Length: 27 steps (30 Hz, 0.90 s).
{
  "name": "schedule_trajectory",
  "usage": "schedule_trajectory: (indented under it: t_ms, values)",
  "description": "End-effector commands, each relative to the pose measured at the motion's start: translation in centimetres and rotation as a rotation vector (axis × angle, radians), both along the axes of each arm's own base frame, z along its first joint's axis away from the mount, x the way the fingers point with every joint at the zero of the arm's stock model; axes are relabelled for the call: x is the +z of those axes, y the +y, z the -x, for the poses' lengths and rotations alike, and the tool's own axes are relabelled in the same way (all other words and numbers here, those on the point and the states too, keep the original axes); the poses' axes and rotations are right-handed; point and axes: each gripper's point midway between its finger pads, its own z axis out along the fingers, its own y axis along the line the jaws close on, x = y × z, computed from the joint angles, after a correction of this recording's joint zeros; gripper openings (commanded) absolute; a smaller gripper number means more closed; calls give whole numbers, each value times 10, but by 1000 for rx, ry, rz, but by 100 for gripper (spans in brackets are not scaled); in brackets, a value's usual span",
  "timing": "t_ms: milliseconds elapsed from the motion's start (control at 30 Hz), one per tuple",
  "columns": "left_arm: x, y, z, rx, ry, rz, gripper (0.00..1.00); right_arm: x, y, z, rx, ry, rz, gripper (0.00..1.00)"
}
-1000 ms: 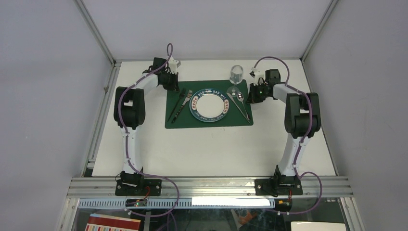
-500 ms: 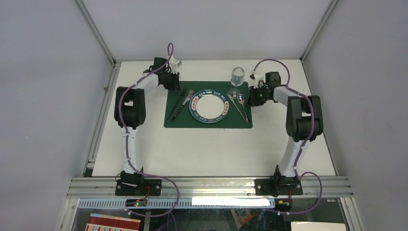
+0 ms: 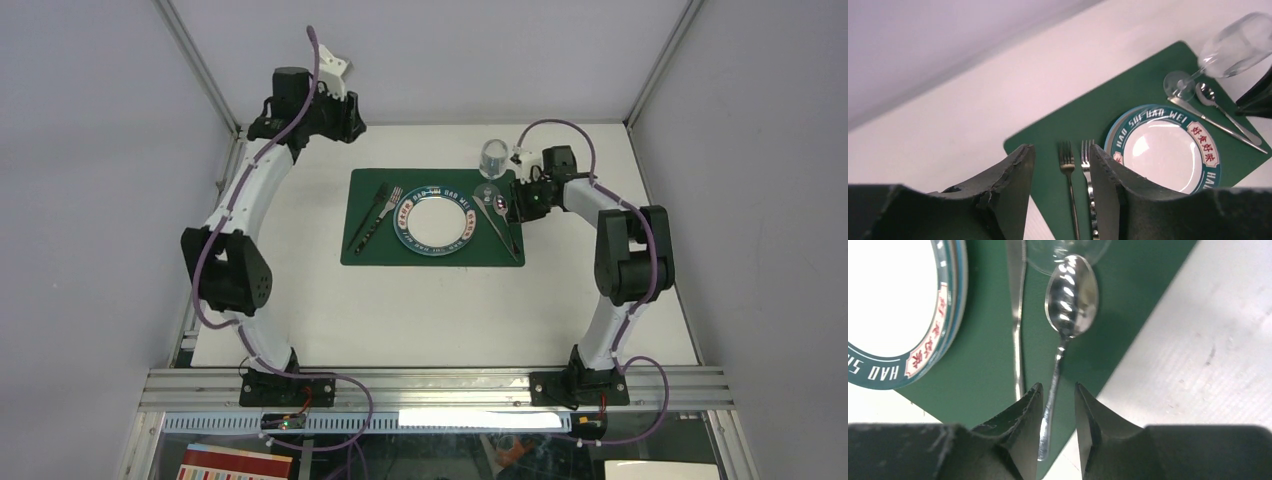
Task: Set the dinner table for one person
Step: Adjust the napkin at the center of the board, then adjust the spoon with the napkin.
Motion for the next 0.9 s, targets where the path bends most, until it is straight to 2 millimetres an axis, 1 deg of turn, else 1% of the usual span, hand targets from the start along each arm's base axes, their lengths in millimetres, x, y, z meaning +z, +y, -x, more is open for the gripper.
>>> schedule_trajectory:
  t_ms: [0,33,100,200,300,400,433,700,867]
  values:
    - [47,3,15,-2,-121,-14,45,9,17,-5,39,-88,76,33]
    - [45,4,17,0,-118,-17,44,8,19,-7,35,-96,92,33]
    - [39,5,22,-5,-108,-24,47,6,22,-9,34,-109,120,33]
    - [33,3,26,-19,-97,-22,43,6,21,-16,4,-157,176,32]
    - [32,2,28,-25,-93,-18,44,6,16,-22,-24,-174,217,31]
    - [34,1,30,-35,-95,-14,43,5,12,-22,-39,-188,238,29]
    - [35,1,31,-37,-97,-12,43,9,12,-22,-39,-205,236,29]
    - [31,-1,30,-42,-87,-8,43,25,8,-4,-28,-239,228,29]
    - [29,-2,29,-44,-81,-6,42,24,5,5,-16,-258,237,29]
